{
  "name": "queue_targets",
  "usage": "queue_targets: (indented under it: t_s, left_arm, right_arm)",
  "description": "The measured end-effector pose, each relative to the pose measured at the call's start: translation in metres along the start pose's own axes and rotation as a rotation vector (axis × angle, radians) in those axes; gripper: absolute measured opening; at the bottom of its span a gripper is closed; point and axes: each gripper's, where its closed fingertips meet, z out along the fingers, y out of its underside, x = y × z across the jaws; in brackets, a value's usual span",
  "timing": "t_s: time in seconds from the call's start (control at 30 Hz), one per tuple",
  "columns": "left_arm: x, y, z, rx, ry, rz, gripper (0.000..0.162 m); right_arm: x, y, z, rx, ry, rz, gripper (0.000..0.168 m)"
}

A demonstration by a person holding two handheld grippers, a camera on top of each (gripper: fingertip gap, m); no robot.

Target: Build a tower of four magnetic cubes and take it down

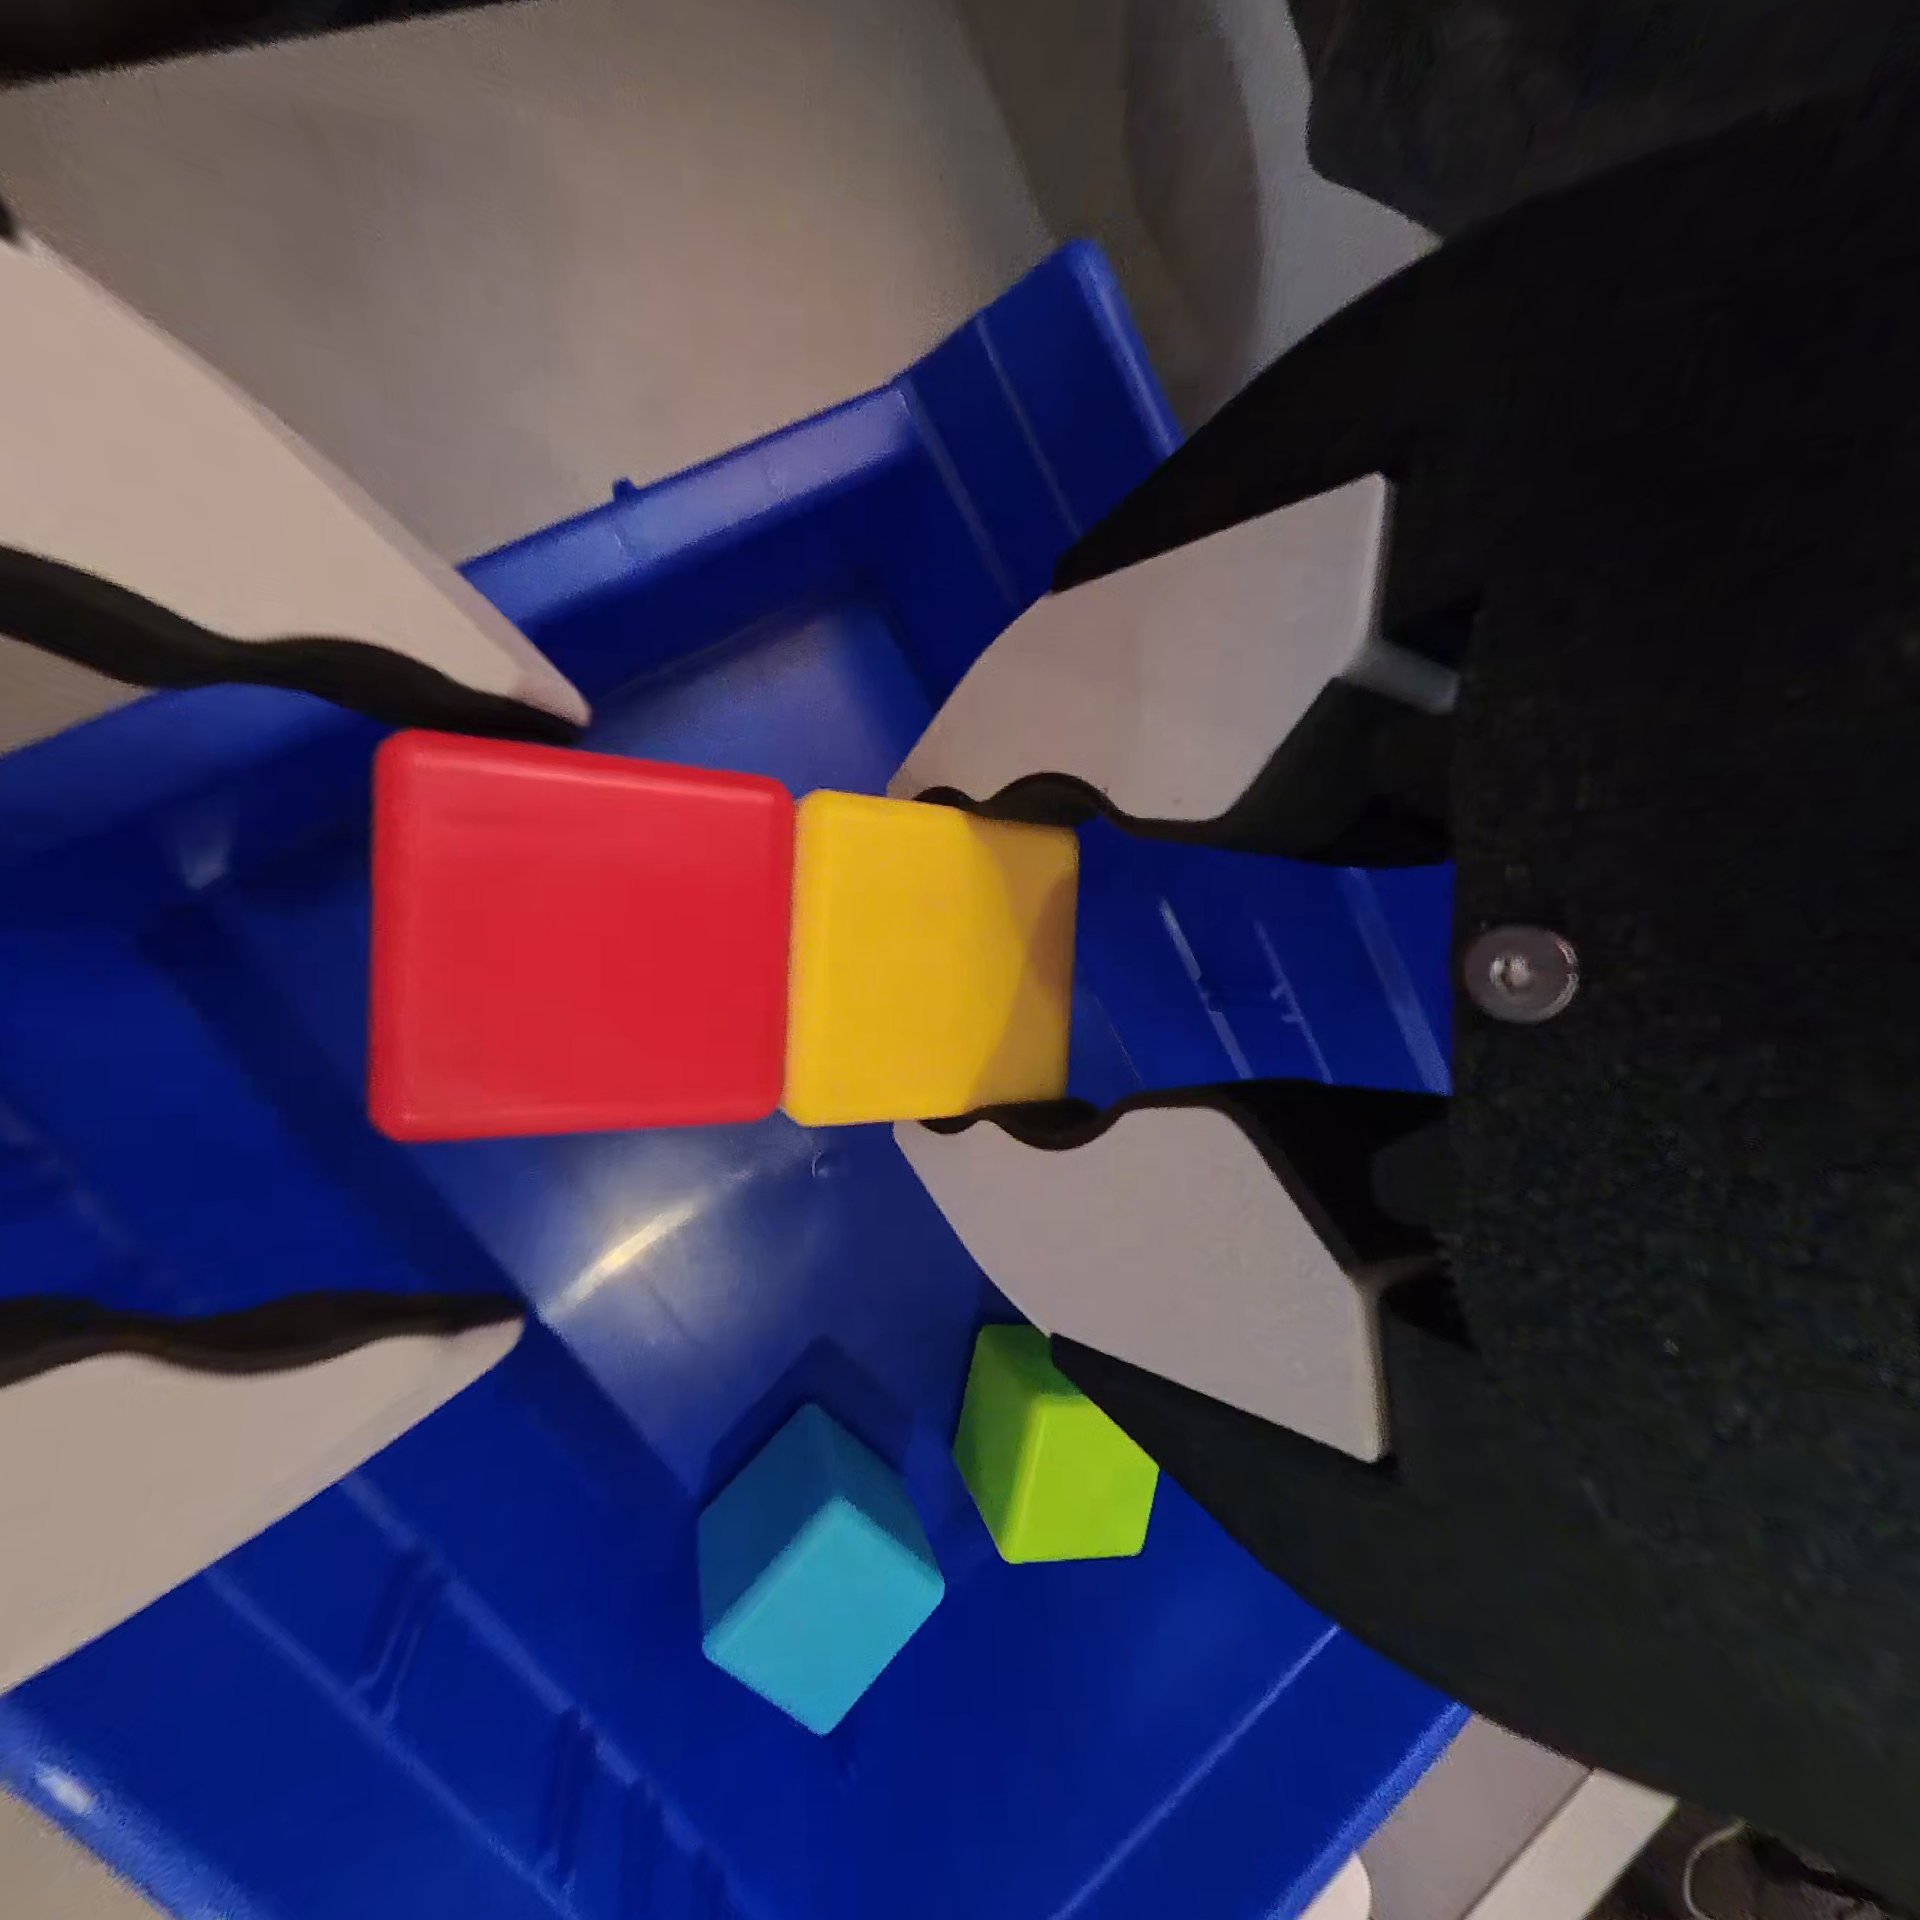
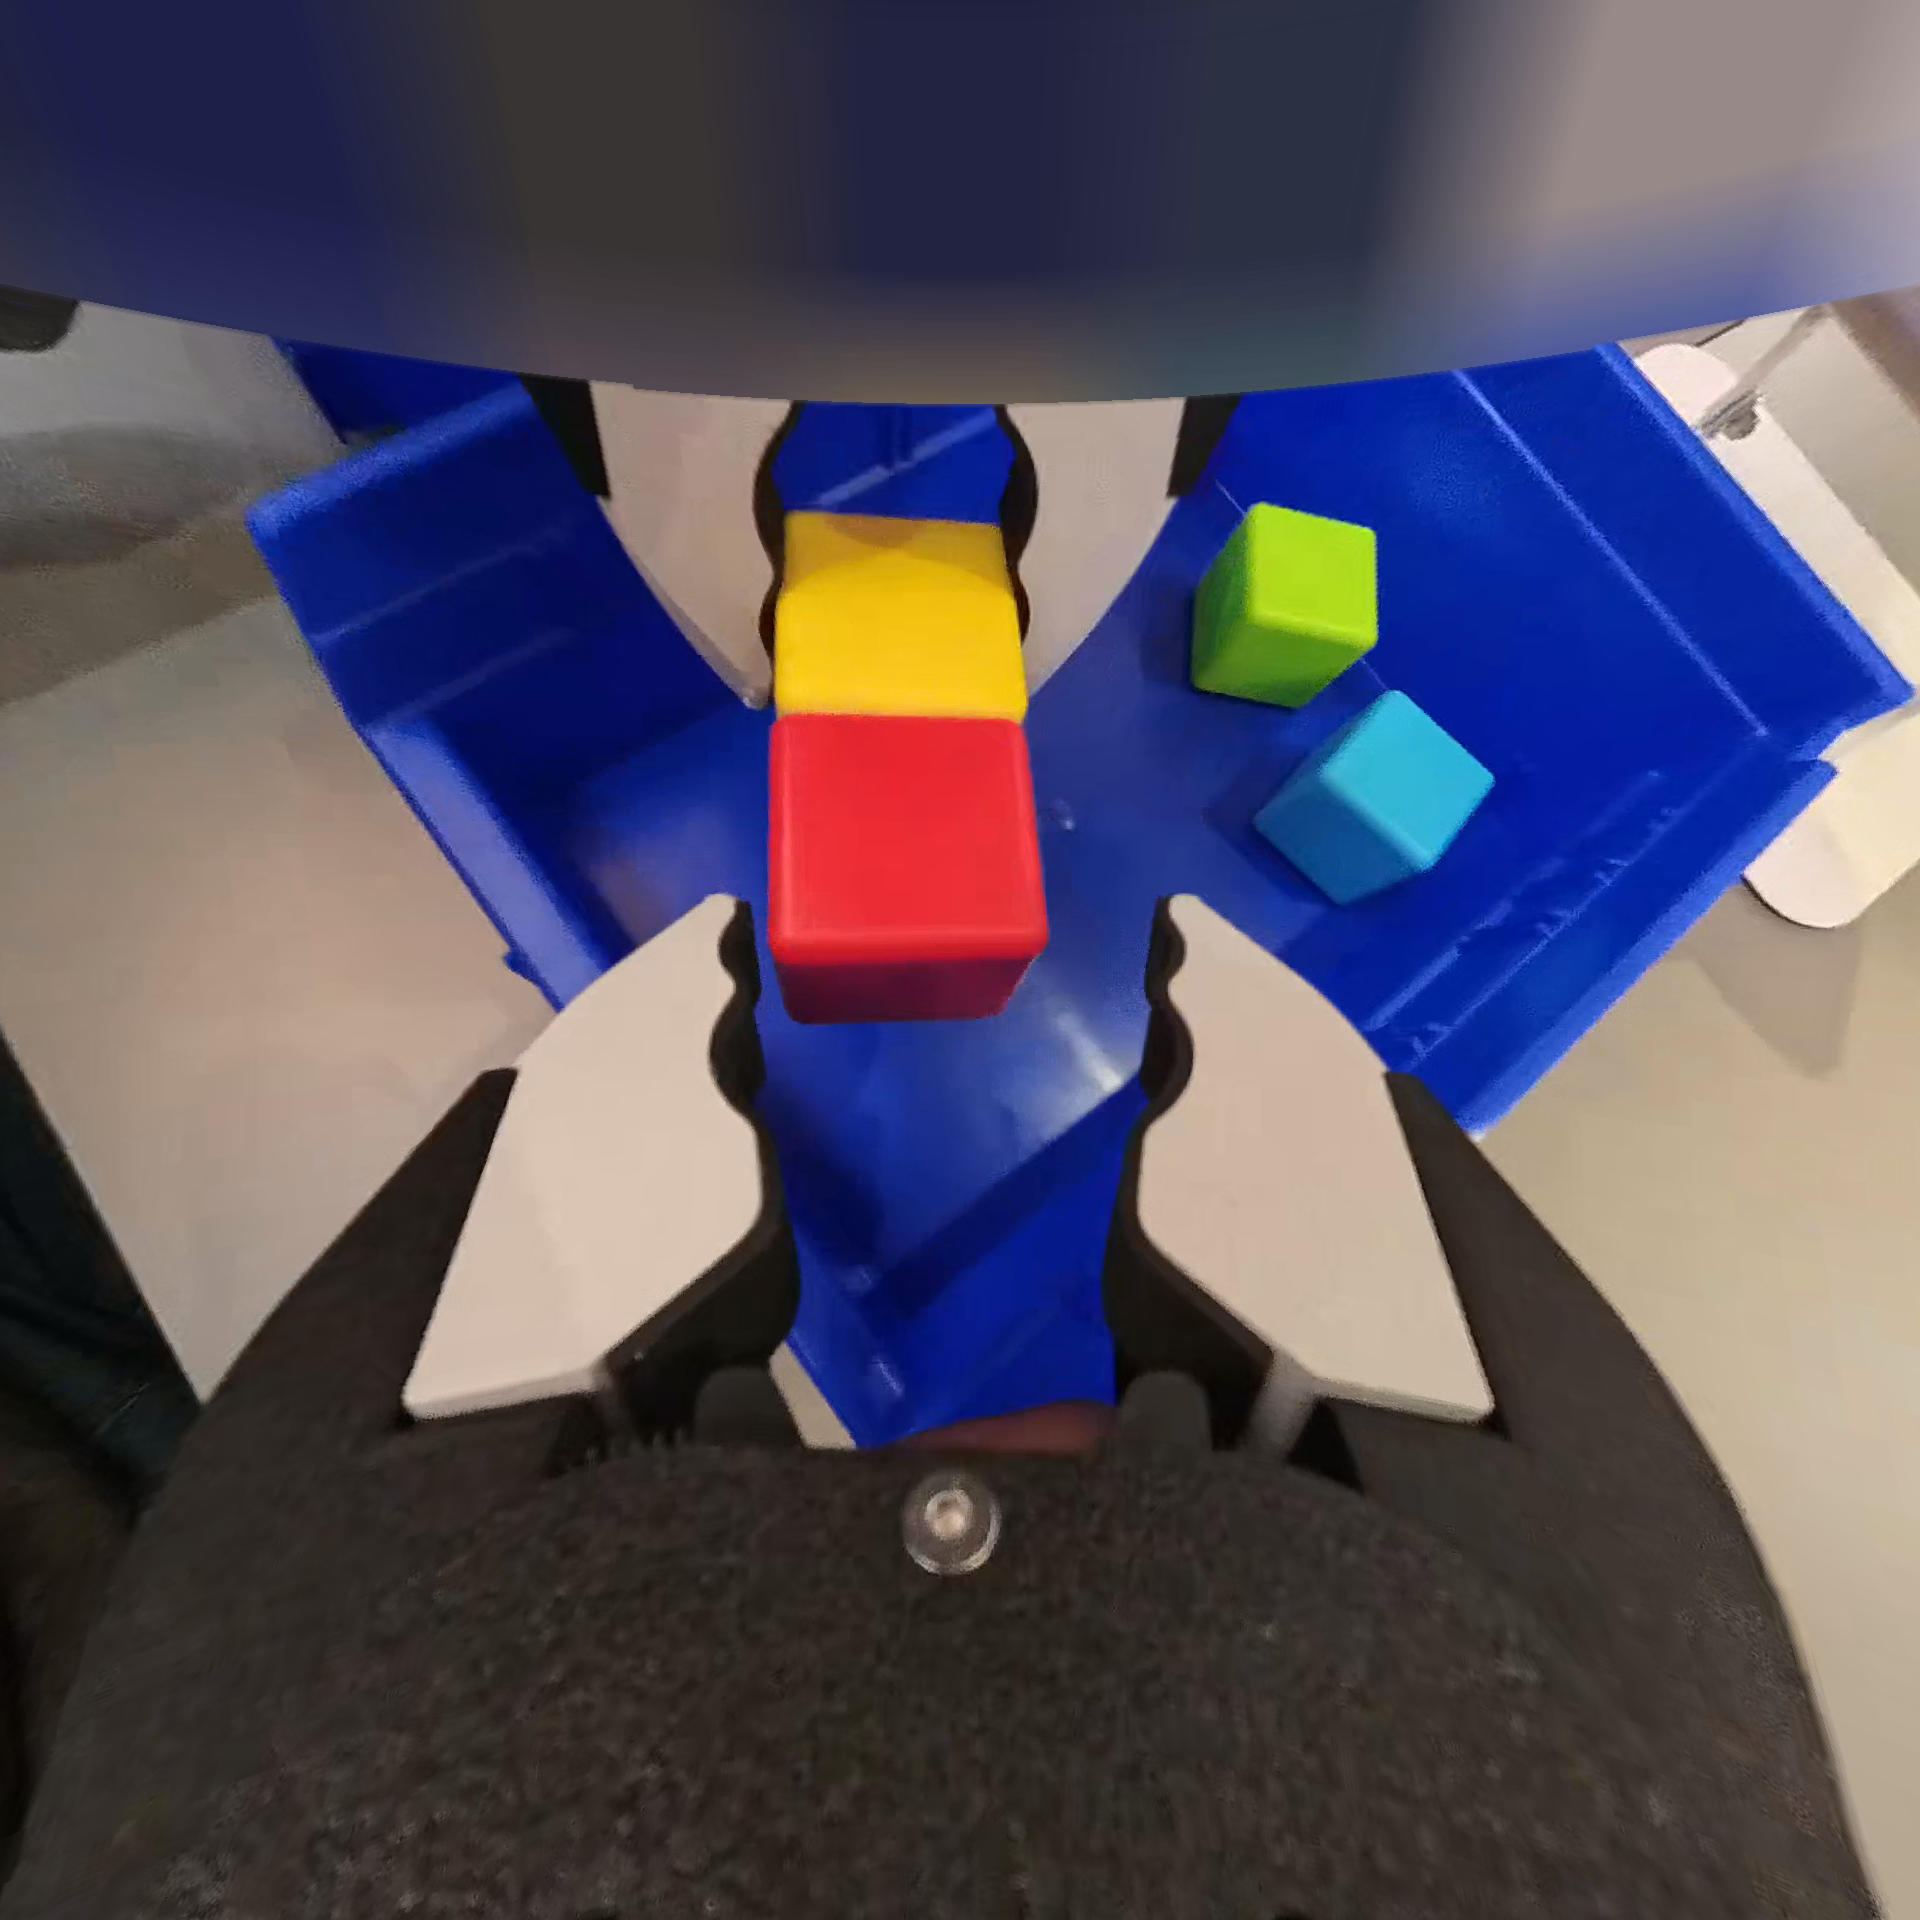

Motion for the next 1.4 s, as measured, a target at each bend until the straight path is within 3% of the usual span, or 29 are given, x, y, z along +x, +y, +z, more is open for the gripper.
queue_targets:
  t_s: [0.13,0.33,0.43,0.53,0.67,0.83,1.03,1.07,1.13,1.2,1.3,1.4]
  left_arm:
    - [0.007,-0.010,-0.005,0.057,0.005,-0.013,0.051]
    - [0.007,-0.008,-0.005,0.046,0.004,-0.024,0.051]
    - [-0.006,0.018,-0.002,-0.059,-0.023,-0.070,0.051]
    - [-0.018,0.021,0.004,-0.081,-0.009,-0.098,0.050]
    - [-0.031,0.037,0.031,-0.254,0.007,-0.102,0.050]
    - [-0.036,0.043,0.060,-0.313,0.055,-0.166,0.050]
    - [-0.032,0.037,0.062,-0.295,0.068,-0.199,0.051]
    - [-0.031,0.040,0.061,-0.317,0.062,-0.203,0.057]
    - [-0.030,0.048,0.058,-0.364,0.051,-0.214,0.071]
    - [-0.026,0.047,0.050,-0.362,0.062,-0.240,0.064]
    - [-0.021,0.044,0.027,-0.334,0.054,-0.307,0.066]
    - [-0.019,0.040,-0.013,-0.194,0.006,-0.468,0.068]
  right_arm:
    - [-0.015,-0.007,0.005,0.046,-0.093,0.038,0.055]
    - [-0.014,-0.003,0.002,0.044,-0.080,0.032,0.054]
    - [-0.006,0.010,-0.001,-0.006,-0.046,0.057,0.054]
    - [0.001,0.027,0.001,-0.145,0.035,0.044,0.054]
    - [-0.005,0.044,0.011,-0.287,0.074,0.123,0.054]
    - [-0.005,0.048,0.030,-0.280,0.158,0.207,0.054]
    - [0.000,0.050,0.031,-0.305,0.179,0.225,0.054]
    - [-0.001,0.050,0.030,-0.304,0.173,0.220,0.054]
    - [-0.001,0.050,0.031,-0.297,0.154,0.225,0.054]
    - [-0.002,0.050,0.031,-0.302,0.138,0.226,0.054]
    - [-0.005,0.046,0.025,-0.298,0.115,0.196,0.054]
    - [0.002,0.033,0.009,-0.317,0.091,0.022,0.053]
